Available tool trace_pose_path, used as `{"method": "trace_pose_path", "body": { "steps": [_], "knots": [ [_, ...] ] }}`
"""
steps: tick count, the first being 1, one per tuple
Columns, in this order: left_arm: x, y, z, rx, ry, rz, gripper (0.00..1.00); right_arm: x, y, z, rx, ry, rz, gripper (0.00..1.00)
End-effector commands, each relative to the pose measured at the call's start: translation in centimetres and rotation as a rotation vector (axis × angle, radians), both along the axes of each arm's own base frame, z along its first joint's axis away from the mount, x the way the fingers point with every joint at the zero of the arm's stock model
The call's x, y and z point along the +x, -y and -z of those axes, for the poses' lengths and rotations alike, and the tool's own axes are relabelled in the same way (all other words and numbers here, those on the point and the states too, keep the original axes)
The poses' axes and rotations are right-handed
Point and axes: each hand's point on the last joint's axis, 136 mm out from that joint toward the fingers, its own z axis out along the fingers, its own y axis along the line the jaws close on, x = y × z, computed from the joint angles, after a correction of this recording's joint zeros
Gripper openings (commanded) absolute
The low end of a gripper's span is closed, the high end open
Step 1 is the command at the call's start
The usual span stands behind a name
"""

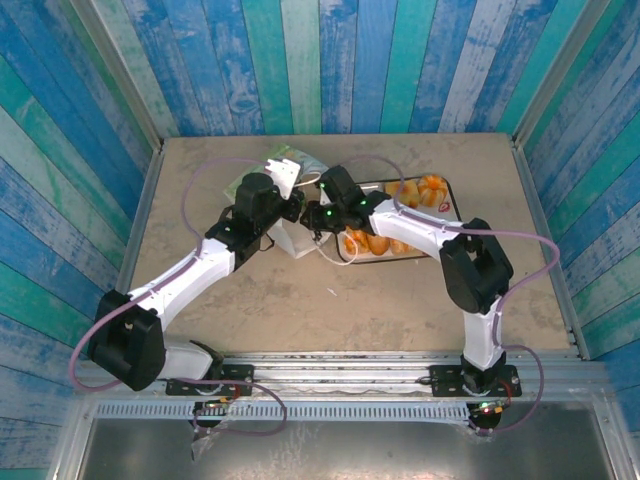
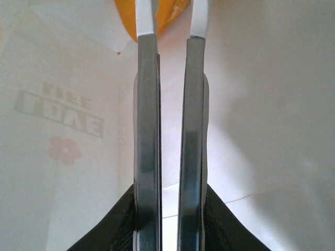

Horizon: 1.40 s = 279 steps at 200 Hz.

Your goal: Take the fake bread out of the paper bag

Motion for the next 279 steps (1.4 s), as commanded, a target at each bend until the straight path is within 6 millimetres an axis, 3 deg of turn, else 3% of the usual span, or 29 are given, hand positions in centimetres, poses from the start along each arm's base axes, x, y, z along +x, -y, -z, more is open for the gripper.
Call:
{"method": "trace_pose_path", "body": {
  "steps": [1,86,137,192,238,279],
  "knots": [
    [0.1,-0.7,-1.7,-0.015,0.051,-0.041,0.00,-0.4,0.8,-2.7,-0.021,0.072,0.010,0.01],
    [1.0,-1.8,-1.4,-0.013,0.043,-0.129,0.00,-4.4,2.8,-3.7,-0.126,0.085,0.010,0.01],
    [1.1,-1.8,-1.4,-0.003,0.042,-0.128,0.00,-6.9,4.8,-2.6,-0.215,0.049,0.022,0.01],
    [1.7,-2.2,-0.4,0.025,0.008,-0.170,0.00,-8.2,5.1,-3.5,-0.155,0.100,0.008,0.01],
    [2.2,-2.5,0.2,0.036,-0.014,-0.202,0.00,-10.2,5.7,-2.2,-0.170,0.060,-0.022,0.03],
    [2.7,-2.4,0.7,0.039,-0.014,-0.210,0.00,-12.7,4.9,-1.1,-0.118,-0.038,-0.094,0.08]
  ]
}}
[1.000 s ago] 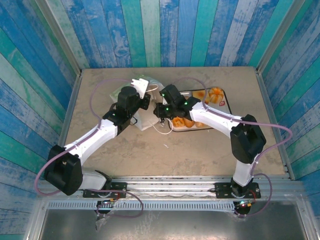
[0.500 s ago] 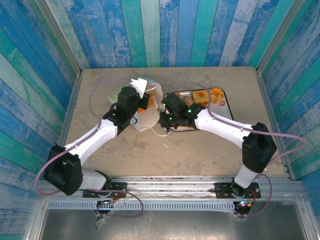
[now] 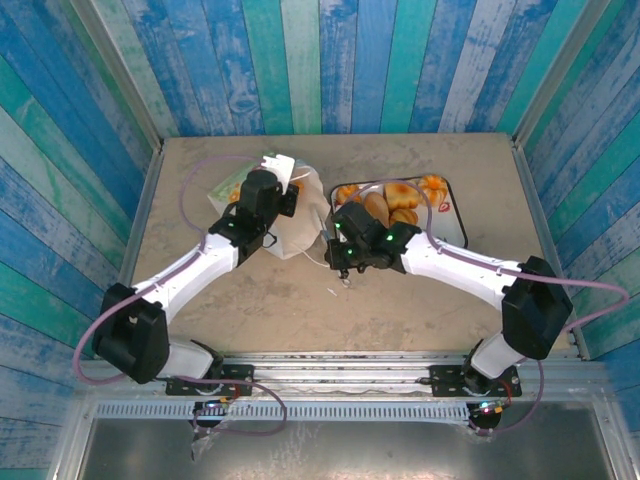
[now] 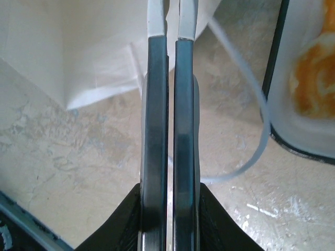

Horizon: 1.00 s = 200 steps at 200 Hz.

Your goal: Take the fake bread out of the paper bag

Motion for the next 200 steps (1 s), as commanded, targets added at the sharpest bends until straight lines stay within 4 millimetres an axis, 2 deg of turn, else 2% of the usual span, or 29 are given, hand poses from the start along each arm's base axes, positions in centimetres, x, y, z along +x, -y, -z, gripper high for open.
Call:
{"method": "trace_pose_path", "body": {
  "steps": [1,24,56,82,121,152,200],
  "knots": [
    [1.0,0.3,-0.3,-0.008,0.011,-0.022,0.00,-1.6,-1.0,-0.7,0.071,-0.042,-0.046,0.08],
    [1.1,0.6,0.2,-0.001,0.001,-0.006,0.00,-2.0,-1.3,-1.0,0.090,-0.054,-0.065,0.09],
    [0.8,1.1,0.3,-0.007,0.004,0.027,0.00,-1.3,-1.7,-2.1,0.100,-0.029,-0.063,0.17],
    [0.7,1.1,0.1,-0.013,0.008,0.033,0.00,0.0,-2.1,-1.9,0.131,-0.058,-0.032,0.22],
    [0.4,1.1,-0.1,-0.021,0.019,0.037,0.00,2.1,-3.9,-2.1,0.290,-0.117,-0.024,0.35],
    [0.4,1.2,0.0,-0.023,0.015,0.040,0.00,3.6,-4.7,-1.7,0.316,-0.136,-0.010,0.39],
    [0.2,1.4,-0.1,-0.028,0.017,0.048,0.00,5.2,-5.4,-1.3,0.367,-0.149,0.040,0.40]
  ]
}}
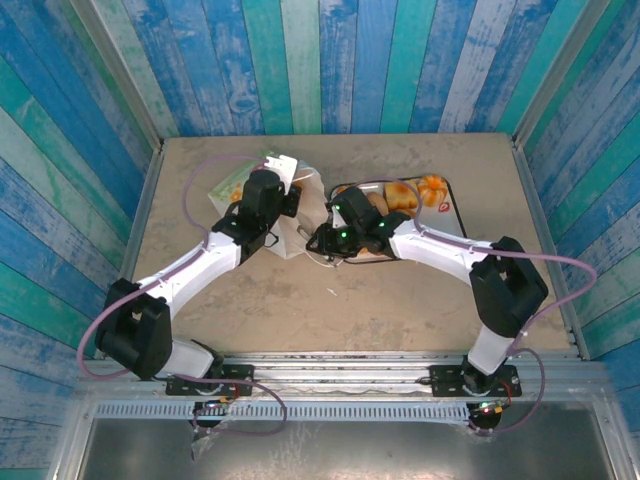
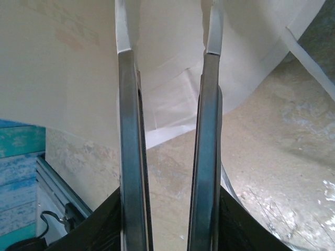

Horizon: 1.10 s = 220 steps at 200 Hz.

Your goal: Take the fake bread out of the paper bag

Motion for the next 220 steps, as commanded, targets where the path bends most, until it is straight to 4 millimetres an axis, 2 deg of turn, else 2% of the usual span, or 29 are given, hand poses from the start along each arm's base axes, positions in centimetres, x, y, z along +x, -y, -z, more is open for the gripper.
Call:
{"method": "trace_pose_path", "body": {
  "steps": [1,61,160,220],
  "knots": [
    [0.0,0.7,-0.7,-0.024,0.029,0.021,0.00,1.6,-1.5,-2.3,0.092,0.033,0.018,0.40],
    [-0.2,1.1,-0.8,-0.023,0.032,0.034,0.00,3.2,-1.3,-2.2,0.099,0.041,0.080,0.49],
    [-0.5,1.6,-0.8,-0.021,0.034,0.051,0.00,5.8,-2.0,-1.3,0.125,0.048,0.139,0.49],
    [-0.8,1.8,-0.9,-0.022,0.037,0.060,0.00,6.8,-2.0,0.3,0.103,0.033,0.173,0.49]
  ]
}}
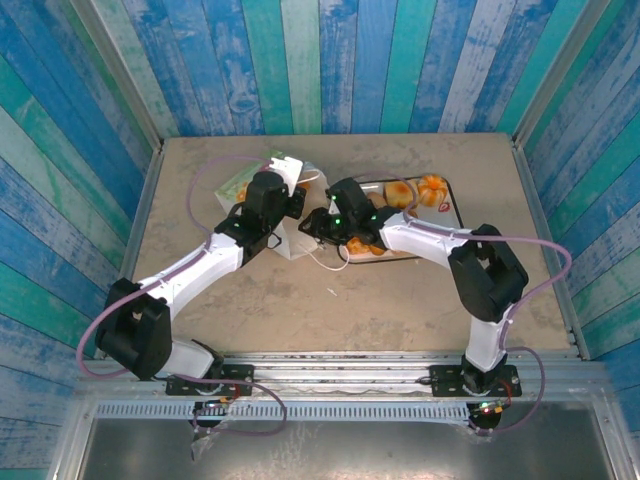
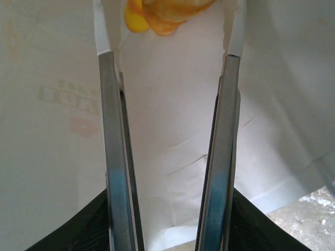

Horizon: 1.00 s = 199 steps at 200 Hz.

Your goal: Take the fake bread out of the paper bag

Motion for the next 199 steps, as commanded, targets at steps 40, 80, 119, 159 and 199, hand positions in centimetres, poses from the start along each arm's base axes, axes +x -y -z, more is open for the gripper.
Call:
{"method": "trace_pose_path", "body": {
  "steps": [40,80,119,159,199],
  "knots": [
    [-0.4,0.5,-0.9,-0.017,0.031,0.023,0.00,1.9,-0.2,0.6,-0.002,0.013,0.043,0.44],
    [-0.3,0.1,-0.8,-0.011,0.032,-0.003,0.00,1.6,-0.3,-0.2,0.002,0.042,0.012,0.30],
    [0.1,-0.4,-0.6,-0.012,0.021,-0.044,0.00,0.3,0.2,-2.3,-0.034,0.101,-0.019,0.27],
    [0.4,-1.2,-0.6,-0.012,0.024,-0.097,0.00,-2.3,0.6,-3.9,-0.070,0.138,-0.060,0.26],
    [0.6,-2.2,-1.3,-0.023,0.042,-0.160,0.00,-4.6,2.5,-5.6,-0.138,0.179,-0.064,0.25]
  ]
}}
